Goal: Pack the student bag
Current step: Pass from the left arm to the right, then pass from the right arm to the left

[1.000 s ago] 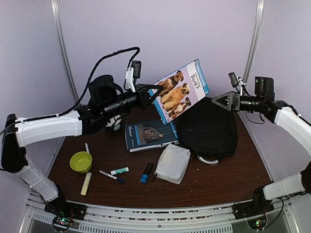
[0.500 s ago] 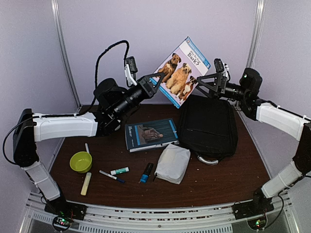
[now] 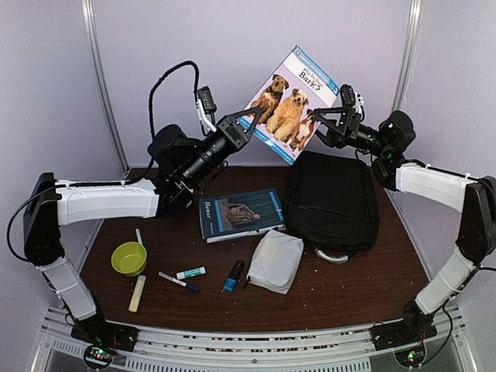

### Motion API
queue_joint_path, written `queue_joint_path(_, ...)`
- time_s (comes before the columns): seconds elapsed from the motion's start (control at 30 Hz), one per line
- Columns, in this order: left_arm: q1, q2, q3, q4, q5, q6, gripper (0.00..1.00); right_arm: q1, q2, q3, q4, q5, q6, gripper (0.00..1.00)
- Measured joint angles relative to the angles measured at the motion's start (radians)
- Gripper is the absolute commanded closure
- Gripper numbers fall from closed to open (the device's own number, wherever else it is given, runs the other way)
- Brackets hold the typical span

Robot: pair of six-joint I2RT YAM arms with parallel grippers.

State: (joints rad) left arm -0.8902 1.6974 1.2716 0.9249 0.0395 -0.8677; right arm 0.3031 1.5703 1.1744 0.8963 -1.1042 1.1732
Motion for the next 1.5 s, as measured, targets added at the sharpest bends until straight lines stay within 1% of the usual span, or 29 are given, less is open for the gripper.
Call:
queue_joint_path(0.07, 0.000, 0.013, 0.000, 0.012, -0.001, -0.020, 1.00, 0.000, 0.033, 0.014, 0.091, 0.001, 0.071, 0.38)
queue_joint_path(0.1, 0.000, 0.018, 0.000, 0.014, -0.003, -0.029, 1.00, 0.000, 0.043, 0.017, 0.124, 0.001, 0.099, 0.46)
queue_joint_path(0.13, 0.000, 0.024, 0.000, 0.016, -0.004, -0.037, 1.00, 0.000, 0.049, 0.017, 0.149, 0.001, 0.122, 0.55)
queue_joint_path(0.17, 0.000, 0.028, 0.000, 0.017, -0.008, -0.046, 1.00, 0.000, 0.050, 0.017, 0.163, 0.001, 0.133, 0.70)
queue_joint_path(0.2, 0.000, 0.030, 0.000, 0.018, -0.010, -0.051, 1.00, 0.000, 0.051, 0.018, 0.184, 0.001, 0.155, 0.83)
queue_joint_path(0.23, 0.000, 0.031, 0.000, 0.019, -0.014, -0.058, 1.00, 0.000, 0.051, 0.018, 0.205, 0.001, 0.166, 0.92)
queue_joint_path(0.27, 0.000, 0.031, 0.000, 0.021, -0.016, -0.063, 1.00, 0.000, 0.049, 0.018, 0.211, 0.003, 0.167, 0.97)
queue_joint_path(0.3, 0.000, 0.031, 0.000, 0.024, -0.017, -0.066, 0.86, 0.000, 0.046, 0.018, 0.215, 0.002, 0.173, 0.99)
queue_joint_path(0.37, -0.001, 0.031, 0.000, 0.026, -0.017, -0.067, 0.55, 0.000, 0.035, 0.017, 0.195, 0.002, 0.163, 1.00)
queue_joint_path(0.4, -0.001, 0.030, 0.000, 0.026, -0.014, -0.063, 0.42, 0.000, 0.024, 0.015, 0.166, -0.001, 0.143, 1.00)
queue_joint_path(0.43, 0.000, 0.029, -0.002, 0.023, -0.008, -0.057, 0.37, 0.000, 0.011, 0.012, 0.132, -0.004, 0.120, 1.00)
queue_joint_path(0.5, 0.006, 0.008, -0.025, -0.010, 0.009, -0.033, 0.33, 0.000, -0.019, 0.003, 0.045, -0.018, 0.055, 1.00)
queue_joint_path(0.57, 0.019, -0.046, -0.066, -0.109, 0.043, 0.018, 0.29, -0.001, -0.059, -0.017, -0.050, -0.035, -0.029, 1.00)
queue_joint_path(0.6, 0.029, -0.077, -0.078, -0.179, 0.062, 0.059, 0.24, -0.001, -0.084, -0.029, -0.117, -0.050, -0.089, 1.00)
queue_joint_path(0.63, 0.035, -0.101, -0.079, -0.244, 0.076, 0.098, 0.23, -0.002, -0.102, -0.038, -0.171, -0.060, -0.145, 1.00)
queue_joint_path(0.7, 0.044, -0.158, -0.079, -0.409, 0.114, 0.190, 0.23, -0.002, -0.145, -0.043, -0.361, -0.085, -0.308, 1.00)
queue_joint_path(0.77, 0.050, -0.200, -0.079, -0.534, 0.152, 0.275, 0.24, -0.002, -0.171, -0.041, -0.528, -0.100, -0.458, 1.00)
queue_joint_path(0.8, 0.050, -0.216, -0.078, -0.595, 0.184, 0.317, 0.25, -0.001, -0.187, -0.035, -0.663, -0.109, -0.566, 1.00)
queue_joint_path(0.83, 0.050, -0.224, -0.078, -0.637, 0.209, 0.344, 0.26, -0.001, -0.194, -0.033, -0.737, -0.113, -0.634, 1.00)
queue_joint_path(0.87, 0.050, -0.226, -0.078, -0.678, 0.238, 0.369, 0.28, 0.000, -0.202, -0.031, -0.848, -0.115, -0.726, 1.00)
queue_joint_path(0.97, 0.049, -0.213, -0.090, -0.750, 0.327, 0.399, 0.28, 0.004, -0.205, -0.031, -1.035, -0.120, -0.876, 1.00)
queue_joint_path(1.17, 0.049, -0.191, -0.201, -0.727, 0.399, 0.359, 0.27, 0.019, -0.200, -0.011, -1.288, -0.146, -1.082, 1.00)
queue_joint_path(1.27, 0.049, -0.144, -0.217, -0.661, 0.437, 0.311, 0.29, 0.038, -0.196, 0.016, -1.374, -0.146, -1.159, 1.00)
queue_joint_path(1.33, 0.048, -0.105, -0.217, -0.605, 0.465, 0.277, 0.35, 0.051, -0.195, 0.029, -1.405, -0.146, -1.190, 1.00)
queue_joint_path(1.43, 0.042, -0.060, -0.217, -0.536, 0.499, 0.238, 0.50, 0.062, -0.190, 0.039, -1.428, -0.146, -1.213, 1.00)
queue_joint_path(1.5, 0.036, -0.037, -0.217, -0.497, 0.512, 0.217, 0.57, 0.064, -0.185, 0.046, -1.440, -0.144, -1.221, 1.00)
